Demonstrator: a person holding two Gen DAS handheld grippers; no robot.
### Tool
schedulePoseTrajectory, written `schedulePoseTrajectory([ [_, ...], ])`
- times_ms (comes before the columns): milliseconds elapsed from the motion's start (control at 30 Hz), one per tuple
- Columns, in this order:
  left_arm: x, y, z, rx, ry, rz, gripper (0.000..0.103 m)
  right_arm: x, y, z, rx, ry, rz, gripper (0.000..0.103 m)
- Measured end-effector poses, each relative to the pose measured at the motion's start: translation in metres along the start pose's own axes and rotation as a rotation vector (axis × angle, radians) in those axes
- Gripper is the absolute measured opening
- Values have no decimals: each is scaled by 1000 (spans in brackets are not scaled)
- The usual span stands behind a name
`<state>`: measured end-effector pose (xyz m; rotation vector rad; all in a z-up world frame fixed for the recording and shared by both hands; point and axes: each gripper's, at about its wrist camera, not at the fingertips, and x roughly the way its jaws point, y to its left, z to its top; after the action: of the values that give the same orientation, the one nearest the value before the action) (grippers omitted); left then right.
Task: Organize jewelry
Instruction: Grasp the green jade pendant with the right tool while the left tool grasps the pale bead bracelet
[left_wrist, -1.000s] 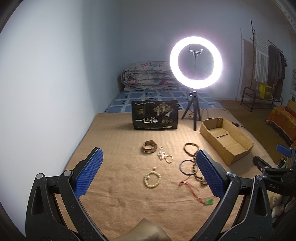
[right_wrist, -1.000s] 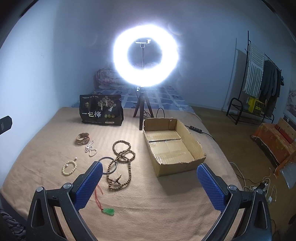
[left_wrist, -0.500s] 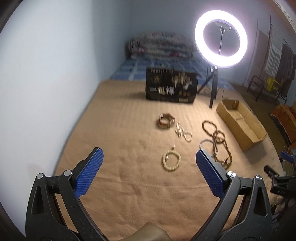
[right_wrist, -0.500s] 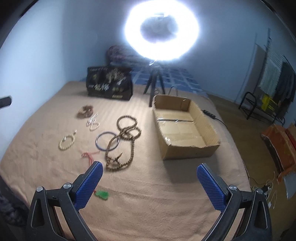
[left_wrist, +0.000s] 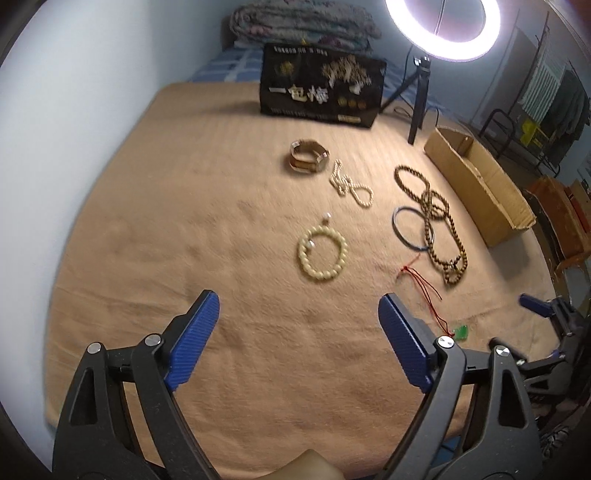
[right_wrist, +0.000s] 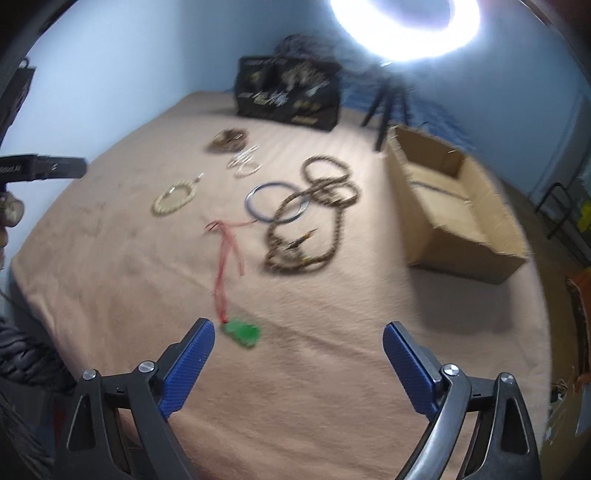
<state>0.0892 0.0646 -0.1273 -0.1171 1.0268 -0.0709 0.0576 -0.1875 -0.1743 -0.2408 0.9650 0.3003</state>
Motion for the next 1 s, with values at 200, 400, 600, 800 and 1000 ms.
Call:
schedulePoseTrajectory([
  [200, 35, -9, -1, -32, 37, -20, 90, 32, 17, -6, -16, 61, 59, 86],
  [400, 77, -5, 5, -81, 89, -9, 90, 54, 20, -11, 3, 109, 72, 84],
  [600, 99, 0, 15, -95, 87, 14, 90, 62, 19, -13, -1, 117, 69, 82],
  [800, 108, 17, 17, -158, 99, 42, 62, 61, 18, -10, 1, 116, 74, 76],
  [1000, 115, 11, 19, -106, 98, 72, 50, 61, 24, -12, -19, 109, 72, 69],
])
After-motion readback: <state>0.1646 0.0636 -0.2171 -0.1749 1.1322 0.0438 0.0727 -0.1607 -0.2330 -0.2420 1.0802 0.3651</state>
